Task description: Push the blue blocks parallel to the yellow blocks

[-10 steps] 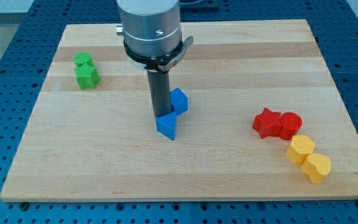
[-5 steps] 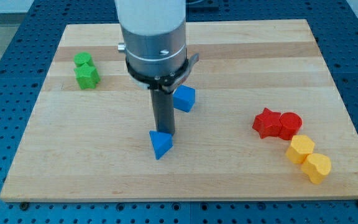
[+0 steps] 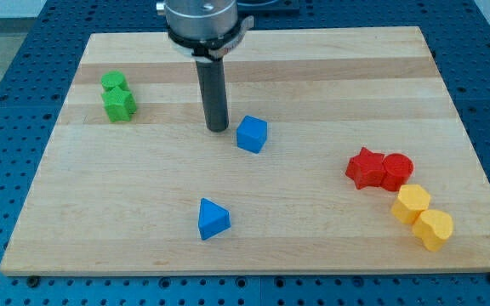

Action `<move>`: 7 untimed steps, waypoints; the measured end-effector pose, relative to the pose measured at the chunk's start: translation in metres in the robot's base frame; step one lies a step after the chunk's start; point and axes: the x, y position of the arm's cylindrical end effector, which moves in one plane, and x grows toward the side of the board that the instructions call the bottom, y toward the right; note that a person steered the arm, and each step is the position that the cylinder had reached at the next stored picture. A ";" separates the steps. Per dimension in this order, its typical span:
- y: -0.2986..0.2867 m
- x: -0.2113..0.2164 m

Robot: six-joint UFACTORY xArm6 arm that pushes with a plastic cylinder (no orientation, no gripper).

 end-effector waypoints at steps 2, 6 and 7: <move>0.077 -0.008; 0.031 0.024; 0.013 0.039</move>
